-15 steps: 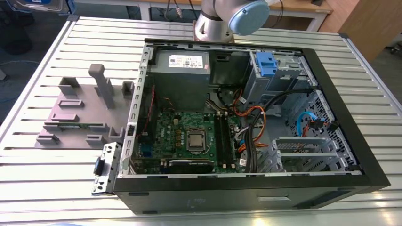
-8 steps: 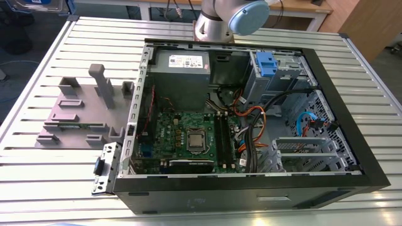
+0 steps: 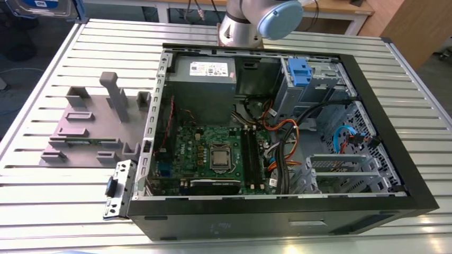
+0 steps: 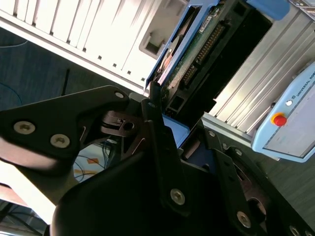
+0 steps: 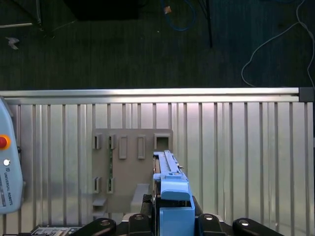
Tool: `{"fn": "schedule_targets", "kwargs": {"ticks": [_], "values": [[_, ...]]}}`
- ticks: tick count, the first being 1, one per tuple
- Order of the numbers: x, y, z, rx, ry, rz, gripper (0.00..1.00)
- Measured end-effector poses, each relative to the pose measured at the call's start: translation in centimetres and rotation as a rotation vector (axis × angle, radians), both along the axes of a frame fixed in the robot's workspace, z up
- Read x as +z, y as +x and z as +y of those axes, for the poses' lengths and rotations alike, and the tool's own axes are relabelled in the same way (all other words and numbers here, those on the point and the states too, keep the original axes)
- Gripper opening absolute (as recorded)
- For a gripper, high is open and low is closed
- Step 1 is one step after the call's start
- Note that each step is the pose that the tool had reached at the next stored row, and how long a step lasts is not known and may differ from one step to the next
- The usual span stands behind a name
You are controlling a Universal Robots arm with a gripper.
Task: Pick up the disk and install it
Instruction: 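Pick up the disk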
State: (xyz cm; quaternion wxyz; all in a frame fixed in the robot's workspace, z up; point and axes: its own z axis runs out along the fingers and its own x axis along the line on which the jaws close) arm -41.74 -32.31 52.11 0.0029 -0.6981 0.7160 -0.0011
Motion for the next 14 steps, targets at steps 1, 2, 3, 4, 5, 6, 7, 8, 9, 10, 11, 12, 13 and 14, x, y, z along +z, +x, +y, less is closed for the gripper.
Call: {"fn": "schedule_targets", "kwargs": {"ticks": [1, 2, 3, 4, 5, 6, 7, 8, 9, 10, 11, 12, 13, 14], "values": [[-0.15, 0.01, -0.19, 0.000, 0.0000, 0.0000, 0.37], [-0.32, 0.03, -0.48, 0.000, -0.0001, 0.0000, 0.37], [-0.48, 0.04, -0.91, 0.000, 0.0001, 0.0003, 0.37], [-0.67, 0.05, -1.34, 0.000, 0.0006, 0.0002, 0.37], [-0.86, 0.05, -1.77, 0.000, 0.0012, 0.0000, 0.37], [-1.03, 0.05, -2.19, 0.000, 0.0016, 0.0002, 0.37], [-1.23, 0.06, -2.65, 0.000, 0.0021, 0.0000, 0.37], [-1.41, 0.07, -3.06, 0.000, 0.0028, 0.0000, 0.37], [-1.59, 0.10, -3.43, 0.000, 0.0035, 0.0000, 0.37], [-1.77, 0.12, -3.75, 0.000, 0.0047, -0.0001, 0.37], [-1.94, 0.17, -4.03, 0.000, 0.0063, -0.0001, 0.37], [-2.08, 0.27, -4.24, 0.000, 0.0089, -0.0002, 0.37], [-2.16, 0.43, -4.41, 0.000, 0.0108, 0.0002, 0.37], [-2.21, 0.69, -4.50, 0.000, 0.0120, 0.0003, 0.37]]}}
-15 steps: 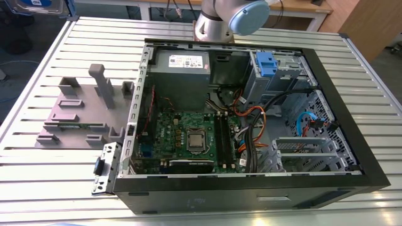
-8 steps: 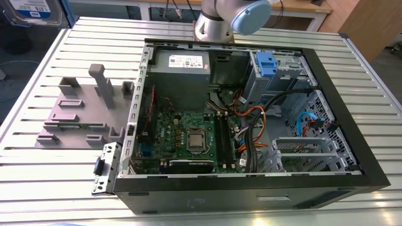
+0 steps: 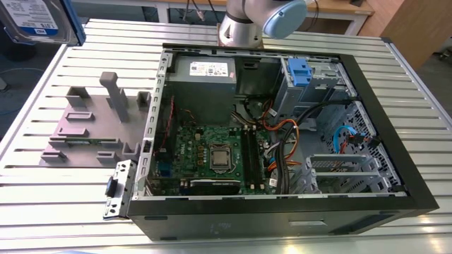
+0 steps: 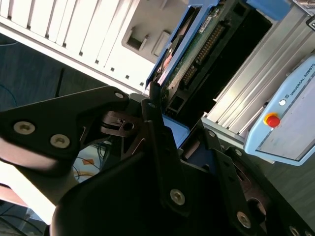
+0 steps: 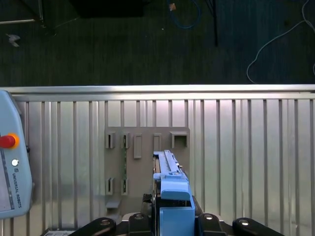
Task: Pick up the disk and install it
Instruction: 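Pick up the disk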
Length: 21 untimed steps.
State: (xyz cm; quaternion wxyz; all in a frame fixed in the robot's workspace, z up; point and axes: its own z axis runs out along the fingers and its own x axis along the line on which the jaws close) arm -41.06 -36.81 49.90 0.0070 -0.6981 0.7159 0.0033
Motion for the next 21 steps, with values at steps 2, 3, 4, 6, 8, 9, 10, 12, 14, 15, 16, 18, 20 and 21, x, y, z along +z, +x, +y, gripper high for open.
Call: {"fn": "schedule_targets", "kwargs": {"ticks": [2, 3, 4, 6, 8, 9, 10, 12, 14, 15, 16, 18, 20, 21], "values": [[-0.10, 0.69, -0.11, 0.000, 0.0017, -0.0002, 0.37], [-0.16, 1.07, -0.15, 0.000, 0.0026, -0.0003, 0.37], [-0.21, 1.46, -0.18, 0.000, 0.0034, -0.0001, 0.37], [-0.35, 2.32, -0.21, 0.000, 0.0046, 0.0001, 0.37], [-0.53, 3.21, -0.22, 0.000, 0.0050, 0.0004, 0.37], [-0.65, 3.65, -0.22, 0.000, 0.0051, 0.0006, 0.37], [-0.80, 4.10, -0.23, 0.000, 0.0050, 0.0011, 0.37], [-1.16, 5.04, -0.23, 0.000, 0.0051, 0.0014, 0.37], [-1.51, 5.95, -0.23, 0.000, 0.0051, 0.0016, 0.37], [-1.69, 6.39, -0.23, 0.000, 0.0051, 0.0019, 0.37], [-1.87, 6.84, -0.23, 0.000, 0.0051, 0.0019, 0.37], [-2.21, 7.74, -0.23, 0.000, 0.0051, 0.0023, 0.37], [-2.47, 8.60, -0.23, 0.000, 0.0051, 0.0024, 0.37], [-2.57, 8.92, -0.23, 0.000, 0.0051, 0.0025, 0.37]]}}
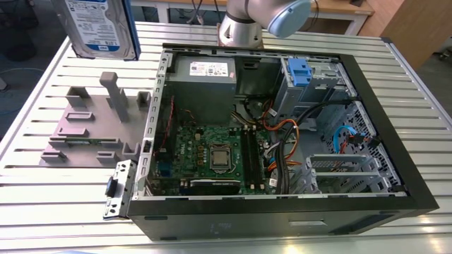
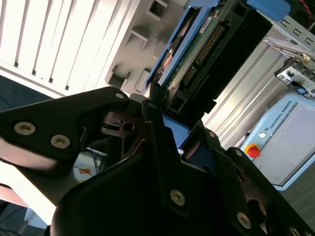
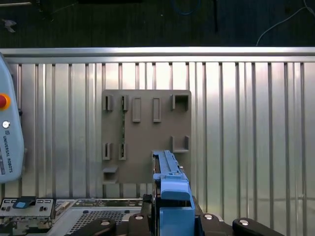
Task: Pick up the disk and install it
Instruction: 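Pick up the disk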
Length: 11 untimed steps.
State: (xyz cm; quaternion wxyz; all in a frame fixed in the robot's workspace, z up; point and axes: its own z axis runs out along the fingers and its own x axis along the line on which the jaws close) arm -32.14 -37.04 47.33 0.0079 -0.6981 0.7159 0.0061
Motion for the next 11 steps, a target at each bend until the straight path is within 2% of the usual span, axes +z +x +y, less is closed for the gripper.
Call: {"fn": "schedule_targets", "kwargs": {"ticks": [2, 11], "values": [[-0.16, 0.40, 0.00, 0.000, 0.0000, -0.0001, 0.37], [-0.21, 0.44, 0.00, 0.000, 0.0003, -0.0001, 0.37]]}}
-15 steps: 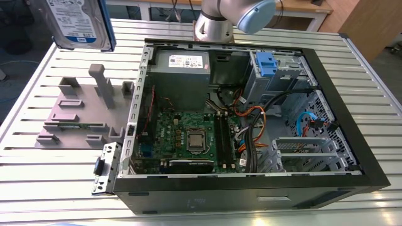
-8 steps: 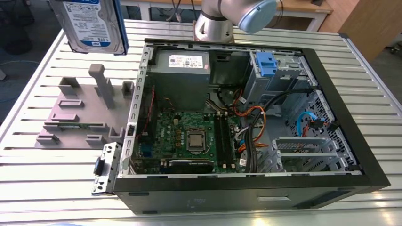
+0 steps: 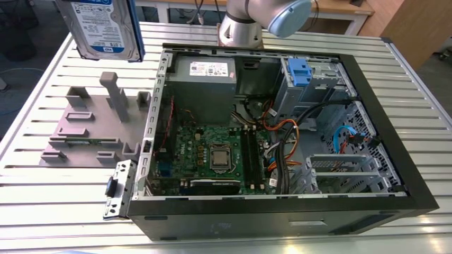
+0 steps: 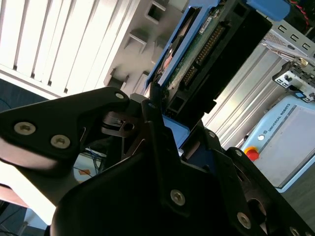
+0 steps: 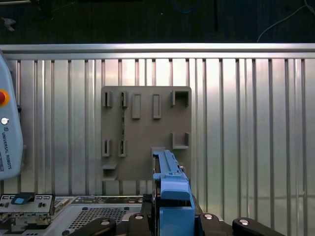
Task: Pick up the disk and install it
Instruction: 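Pick up the disk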
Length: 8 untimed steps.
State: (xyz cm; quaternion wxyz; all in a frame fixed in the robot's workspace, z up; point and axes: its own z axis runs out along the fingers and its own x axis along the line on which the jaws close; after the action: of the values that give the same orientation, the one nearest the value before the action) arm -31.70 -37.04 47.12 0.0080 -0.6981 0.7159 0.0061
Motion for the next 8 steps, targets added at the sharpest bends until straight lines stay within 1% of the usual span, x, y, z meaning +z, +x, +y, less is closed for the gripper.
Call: {"fn": "schedule_targets", "kwargs": {"ticks": [4, 8], "values": [[0.00, 0.13, 0.00, 0.000, -0.0001, 0.0001, 0.37], [0.00, 0.45, 0.00, 0.000, 0.0000, 0.0000, 0.37]]}}
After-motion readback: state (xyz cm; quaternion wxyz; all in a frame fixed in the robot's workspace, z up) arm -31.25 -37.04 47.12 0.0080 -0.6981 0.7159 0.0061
